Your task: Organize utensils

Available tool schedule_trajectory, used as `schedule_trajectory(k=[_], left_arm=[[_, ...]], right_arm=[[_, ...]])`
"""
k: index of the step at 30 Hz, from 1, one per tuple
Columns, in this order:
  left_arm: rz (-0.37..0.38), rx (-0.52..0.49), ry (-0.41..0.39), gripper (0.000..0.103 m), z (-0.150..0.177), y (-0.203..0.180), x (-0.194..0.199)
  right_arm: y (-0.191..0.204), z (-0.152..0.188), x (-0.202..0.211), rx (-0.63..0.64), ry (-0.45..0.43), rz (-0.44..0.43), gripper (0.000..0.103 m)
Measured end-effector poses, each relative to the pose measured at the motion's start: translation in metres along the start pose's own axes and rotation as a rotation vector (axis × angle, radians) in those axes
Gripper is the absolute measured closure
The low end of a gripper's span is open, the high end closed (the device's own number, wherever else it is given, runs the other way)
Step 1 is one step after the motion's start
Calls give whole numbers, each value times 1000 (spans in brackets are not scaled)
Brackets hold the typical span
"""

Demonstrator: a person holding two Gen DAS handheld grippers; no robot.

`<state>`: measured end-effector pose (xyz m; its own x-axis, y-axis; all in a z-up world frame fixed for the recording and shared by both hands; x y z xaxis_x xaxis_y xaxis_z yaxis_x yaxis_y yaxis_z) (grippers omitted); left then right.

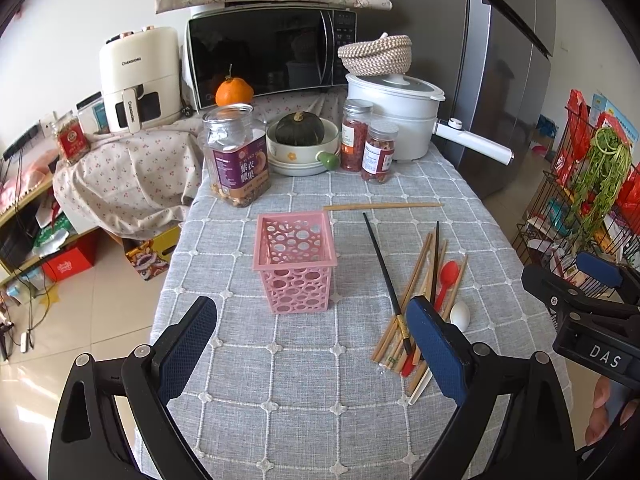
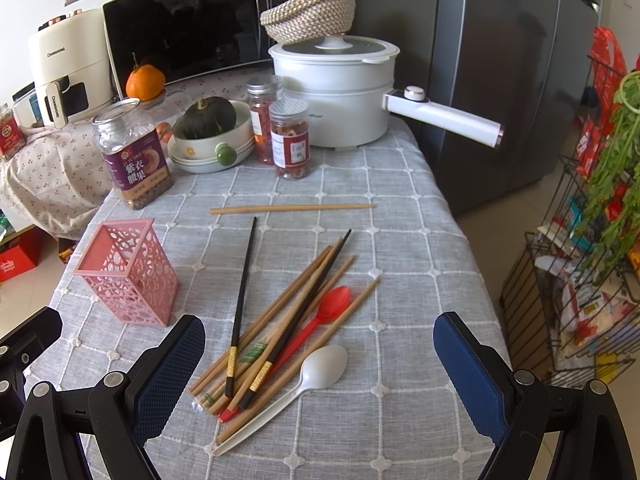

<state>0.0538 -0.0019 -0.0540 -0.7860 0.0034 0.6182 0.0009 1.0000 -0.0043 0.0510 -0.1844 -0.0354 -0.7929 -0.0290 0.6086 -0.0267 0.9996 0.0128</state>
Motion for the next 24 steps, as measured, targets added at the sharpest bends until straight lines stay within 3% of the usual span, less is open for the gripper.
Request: schedule_trajectory(k=[24], left_arm=[[-15,4,-7,6,1,9,2]], right_arm=[[1,0,1,-11,-5,-14,7]])
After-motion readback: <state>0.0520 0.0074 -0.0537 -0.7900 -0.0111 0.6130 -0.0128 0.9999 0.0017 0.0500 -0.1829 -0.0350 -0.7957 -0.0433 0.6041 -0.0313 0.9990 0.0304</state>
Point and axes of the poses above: each gripper's, at about its wrist camera, not at the fingertips, and x roughly against the way its jaws point, y to its left, z to its underside, the point moved 8 cm from there along -x, roughly the way its jaws point, and after that the axes turned 7 degrees about -y, right-handed, at the moved point
